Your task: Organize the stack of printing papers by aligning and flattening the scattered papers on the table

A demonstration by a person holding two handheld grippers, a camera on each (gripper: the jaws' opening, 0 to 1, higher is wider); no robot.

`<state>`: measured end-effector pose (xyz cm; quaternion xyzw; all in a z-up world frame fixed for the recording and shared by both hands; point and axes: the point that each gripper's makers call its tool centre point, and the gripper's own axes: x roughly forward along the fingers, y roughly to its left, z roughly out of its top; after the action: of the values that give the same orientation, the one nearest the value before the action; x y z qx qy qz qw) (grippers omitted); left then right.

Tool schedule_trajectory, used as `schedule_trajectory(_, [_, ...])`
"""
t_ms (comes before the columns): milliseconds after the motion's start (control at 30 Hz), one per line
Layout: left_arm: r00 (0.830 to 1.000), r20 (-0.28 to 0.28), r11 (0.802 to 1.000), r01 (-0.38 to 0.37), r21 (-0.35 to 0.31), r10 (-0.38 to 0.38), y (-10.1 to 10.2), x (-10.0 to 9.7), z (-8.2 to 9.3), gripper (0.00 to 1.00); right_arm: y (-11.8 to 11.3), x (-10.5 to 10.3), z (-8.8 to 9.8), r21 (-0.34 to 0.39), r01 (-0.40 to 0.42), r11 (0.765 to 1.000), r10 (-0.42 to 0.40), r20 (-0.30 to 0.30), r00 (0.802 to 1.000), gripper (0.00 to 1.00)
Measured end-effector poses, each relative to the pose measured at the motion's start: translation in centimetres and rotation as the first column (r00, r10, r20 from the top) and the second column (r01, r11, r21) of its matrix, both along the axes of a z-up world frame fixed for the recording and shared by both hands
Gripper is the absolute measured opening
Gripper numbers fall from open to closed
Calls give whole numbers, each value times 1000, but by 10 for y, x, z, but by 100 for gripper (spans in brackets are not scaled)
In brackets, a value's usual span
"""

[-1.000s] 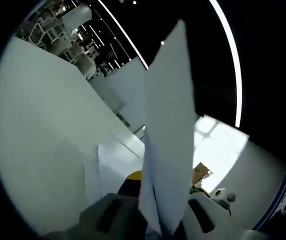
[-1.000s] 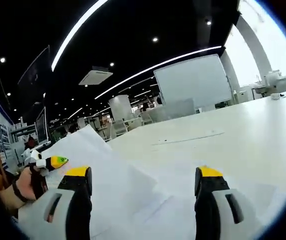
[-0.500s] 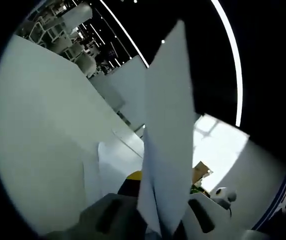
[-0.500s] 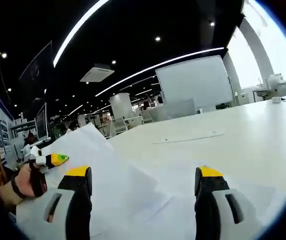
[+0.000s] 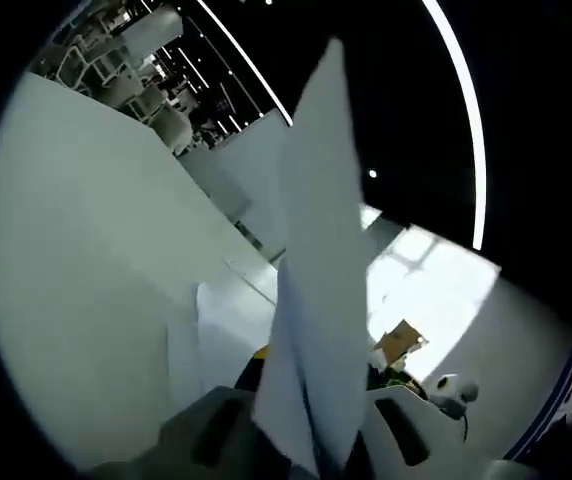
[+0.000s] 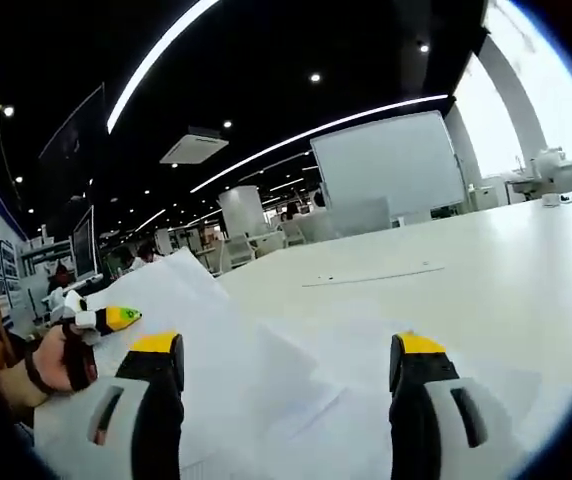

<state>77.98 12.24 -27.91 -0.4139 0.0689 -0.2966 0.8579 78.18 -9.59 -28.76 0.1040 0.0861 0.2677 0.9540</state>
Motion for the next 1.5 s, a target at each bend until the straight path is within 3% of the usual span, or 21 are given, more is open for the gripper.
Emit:
schedule_trajectory(467, [1000, -1, 1000, 3, 4, -3, -1, 0, 0, 7, -12, -8, -5, -46, 18, 999, -18, 7, 1000, 80])
schedule_trajectory(1100, [1000, -4, 1000, 17, 19, -17, -6, -2, -1, 7, -21, -20, -4, -50, 23, 998, -23, -5, 1000, 80])
schedule_trajectory(1500, [1000, 8, 999, 9, 31, -9, -12, -8, 4, 7, -26, -27, -3, -102, 19, 995, -19, -1, 1000, 81])
